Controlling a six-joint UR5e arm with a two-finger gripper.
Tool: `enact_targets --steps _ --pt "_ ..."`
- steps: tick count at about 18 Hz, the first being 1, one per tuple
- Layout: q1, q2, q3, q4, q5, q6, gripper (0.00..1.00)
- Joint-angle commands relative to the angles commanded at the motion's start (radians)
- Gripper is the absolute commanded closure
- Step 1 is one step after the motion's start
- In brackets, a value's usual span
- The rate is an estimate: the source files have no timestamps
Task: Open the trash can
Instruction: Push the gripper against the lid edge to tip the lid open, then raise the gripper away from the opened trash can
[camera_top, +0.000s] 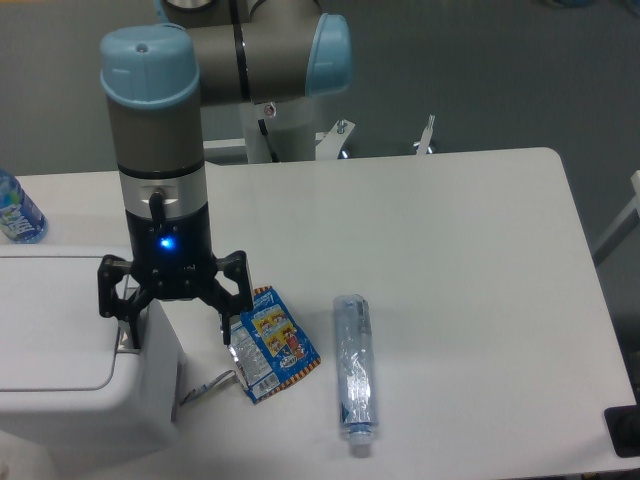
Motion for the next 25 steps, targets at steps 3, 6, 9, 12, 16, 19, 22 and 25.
enact_targets --steps 3,6,9,12,16,19,22,25 --pt "0.000 0.000 0.000 0.000 0.000 0.000 0.00" --pt "-0.002 0.000 0.000 0.000 0.000 0.000 0.00" --pt "0.000 0.000 0.000 0.000 0.000 0.000 0.00" --pt "0.008 0.000 0.011 0.000 0.000 0.000 0.00" --pt "0.034 0.000 0.061 -0.002 0.005 0.002 0.00" --pt "0.078 0.006 0.089 -0.012 0.012 0.006 0.00" --pt "0.117 0.014 0.086 -0.034 0.029 0.104 0.00" --pt "0.159 0.021 0.083 -0.129 0.087 0.250 0.00"
